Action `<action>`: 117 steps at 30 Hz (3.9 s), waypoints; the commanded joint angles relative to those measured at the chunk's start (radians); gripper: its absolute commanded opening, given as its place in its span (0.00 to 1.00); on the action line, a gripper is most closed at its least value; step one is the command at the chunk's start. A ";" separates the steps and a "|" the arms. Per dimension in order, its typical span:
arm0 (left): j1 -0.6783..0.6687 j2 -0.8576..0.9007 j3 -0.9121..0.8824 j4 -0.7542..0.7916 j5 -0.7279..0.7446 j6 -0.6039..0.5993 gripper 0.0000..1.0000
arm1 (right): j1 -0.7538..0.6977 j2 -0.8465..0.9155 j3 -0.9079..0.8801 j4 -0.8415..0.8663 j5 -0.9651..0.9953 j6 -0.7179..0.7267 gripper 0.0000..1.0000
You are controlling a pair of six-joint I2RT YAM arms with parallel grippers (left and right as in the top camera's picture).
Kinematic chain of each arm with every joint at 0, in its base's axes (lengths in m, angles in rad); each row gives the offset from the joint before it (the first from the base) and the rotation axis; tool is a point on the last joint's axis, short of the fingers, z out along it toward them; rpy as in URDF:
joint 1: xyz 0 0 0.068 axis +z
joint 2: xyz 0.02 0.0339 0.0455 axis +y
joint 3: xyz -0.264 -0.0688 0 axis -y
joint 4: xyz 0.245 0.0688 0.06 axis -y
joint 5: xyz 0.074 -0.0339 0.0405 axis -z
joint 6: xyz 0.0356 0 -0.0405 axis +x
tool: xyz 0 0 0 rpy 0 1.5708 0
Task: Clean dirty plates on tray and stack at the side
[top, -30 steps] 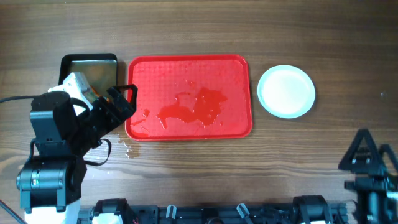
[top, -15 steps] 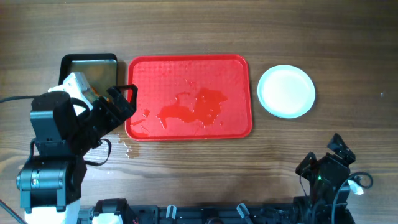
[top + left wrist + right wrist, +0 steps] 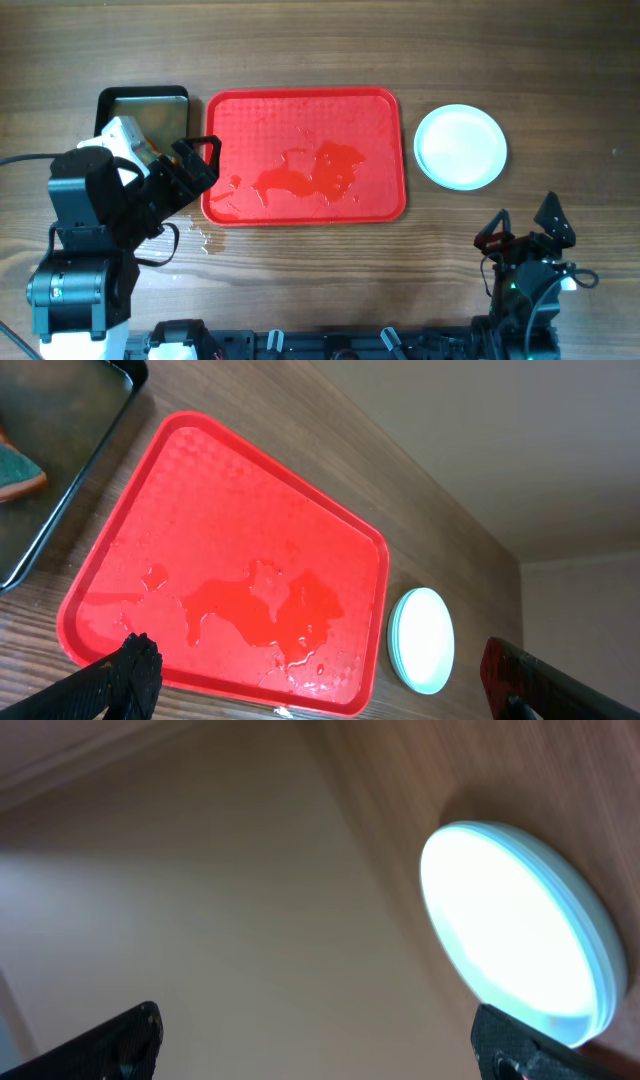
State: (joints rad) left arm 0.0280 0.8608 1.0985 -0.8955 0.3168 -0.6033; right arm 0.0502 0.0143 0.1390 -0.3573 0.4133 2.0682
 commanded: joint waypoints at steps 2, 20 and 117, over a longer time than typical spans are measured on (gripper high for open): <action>-0.005 -0.002 0.000 0.002 0.015 0.020 1.00 | -0.004 -0.011 -0.015 0.067 -0.027 0.003 1.00; -0.005 -0.002 -0.001 0.002 0.015 0.020 1.00 | -0.004 -0.011 -0.015 0.679 -0.048 -0.235 1.00; -0.005 -0.002 0.000 0.002 0.015 0.020 1.00 | -0.003 -0.011 -0.134 0.358 -0.410 -2.259 1.00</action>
State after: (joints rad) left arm 0.0277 0.8608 1.0985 -0.8951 0.3168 -0.6033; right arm 0.0486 0.0090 0.0063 0.0029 0.0223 -0.2401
